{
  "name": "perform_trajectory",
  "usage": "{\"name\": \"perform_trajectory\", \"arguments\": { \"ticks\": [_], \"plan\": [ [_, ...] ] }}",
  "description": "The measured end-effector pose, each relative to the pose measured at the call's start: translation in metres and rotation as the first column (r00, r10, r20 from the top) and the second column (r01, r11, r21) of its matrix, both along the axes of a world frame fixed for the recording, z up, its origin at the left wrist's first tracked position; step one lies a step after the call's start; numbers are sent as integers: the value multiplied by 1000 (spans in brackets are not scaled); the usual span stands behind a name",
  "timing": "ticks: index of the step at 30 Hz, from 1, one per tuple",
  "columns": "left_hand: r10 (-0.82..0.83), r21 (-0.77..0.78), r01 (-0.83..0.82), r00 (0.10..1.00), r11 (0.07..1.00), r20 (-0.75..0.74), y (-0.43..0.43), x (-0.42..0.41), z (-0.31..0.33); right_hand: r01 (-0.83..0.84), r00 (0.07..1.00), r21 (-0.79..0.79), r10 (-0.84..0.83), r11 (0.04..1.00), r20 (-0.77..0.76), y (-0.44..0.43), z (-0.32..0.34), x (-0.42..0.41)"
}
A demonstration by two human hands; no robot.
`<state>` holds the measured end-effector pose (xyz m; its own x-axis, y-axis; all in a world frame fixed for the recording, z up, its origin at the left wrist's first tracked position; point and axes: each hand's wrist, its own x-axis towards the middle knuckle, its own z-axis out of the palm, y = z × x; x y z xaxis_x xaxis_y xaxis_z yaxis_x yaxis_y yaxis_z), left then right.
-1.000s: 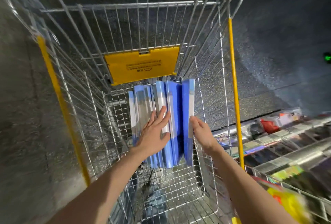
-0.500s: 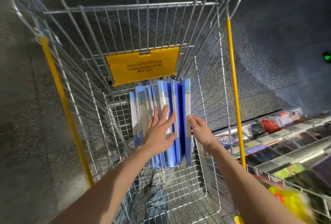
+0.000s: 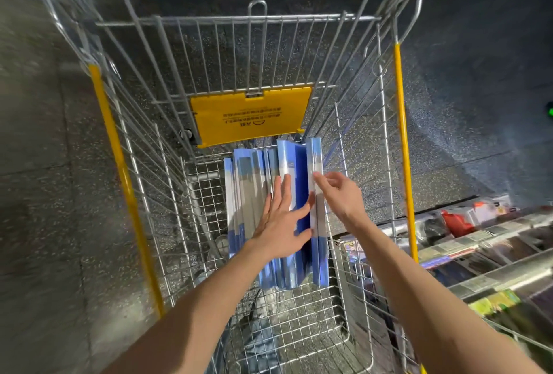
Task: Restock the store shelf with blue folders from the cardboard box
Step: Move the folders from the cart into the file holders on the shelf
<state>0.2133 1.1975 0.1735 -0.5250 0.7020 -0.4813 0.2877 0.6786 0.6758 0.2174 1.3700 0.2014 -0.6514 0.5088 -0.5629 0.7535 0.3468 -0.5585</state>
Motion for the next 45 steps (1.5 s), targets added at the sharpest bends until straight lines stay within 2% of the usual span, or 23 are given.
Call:
{"name": "perform_trajectory", "arguments": {
  "ticks": [3, 7, 9, 12, 14, 18, 21, 24, 26, 30, 35, 38, 45],
  "plan": [
    [-19, -5, 19, 999, 1000, 29, -4, -9, 2, -18, 999, 38, 17, 999, 31, -5, -2, -15],
    [-21, -16, 21, 999, 1000, 29, -20, -21, 0, -78, 993, -51, 82, 996, 81, -12, -9, -25],
    [-8, -26, 9, 999, 1000, 42, -26, -24, -2, -96, 991, -46, 100, 994, 91, -15, -6, -25],
    [11, -39, -9, 999, 999, 47, -31, -28, -4, -32, 995, -53, 37, 998, 92, -6, -2, -18],
    [27, -29, -25, 997, 999, 66, -30, -29, -3, 9, 995, -121, 3, 993, 101, 3, 5, -14],
    [25, -36, -22, 996, 999, 85, -29, -30, -5, 3, 987, -167, 24, 986, 157, 17, 7, -15],
    [25, -30, -22, 996, 999, 85, -31, -32, -5, -41, 983, -106, 59, 994, 172, 14, 10, -19],
    [13, -24, -11, 995, 1000, 95, -33, -35, -4, -182, 973, 114, 161, 977, 168, 5, 11, -15],
    [7, -18, -5, 995, 1000, 97, -34, -38, -5, -188, 979, 235, 163, 954, 124, 0, 9, -11],
    [-7, -18, 9, 995, 1000, 95, -38, -41, -3, -248, 951, 255, 185, 935, 246, -1, -7, 4],
    [17, 10, -18, 994, 1000, 111, -42, -45, 6, -105, 980, 263, 54, 959, 192, -4, 0, 11],
    [73, 17, -77, 985, 997, 155, -39, -47, 19, -119, 985, 274, 78, 954, 155, -2, 19, 11],
    [287, -3, -295, 927, 955, 242, -37, -44, 77, -82, 992, 296, 107, 952, -71, -3, 103, 32]
  ]
}}
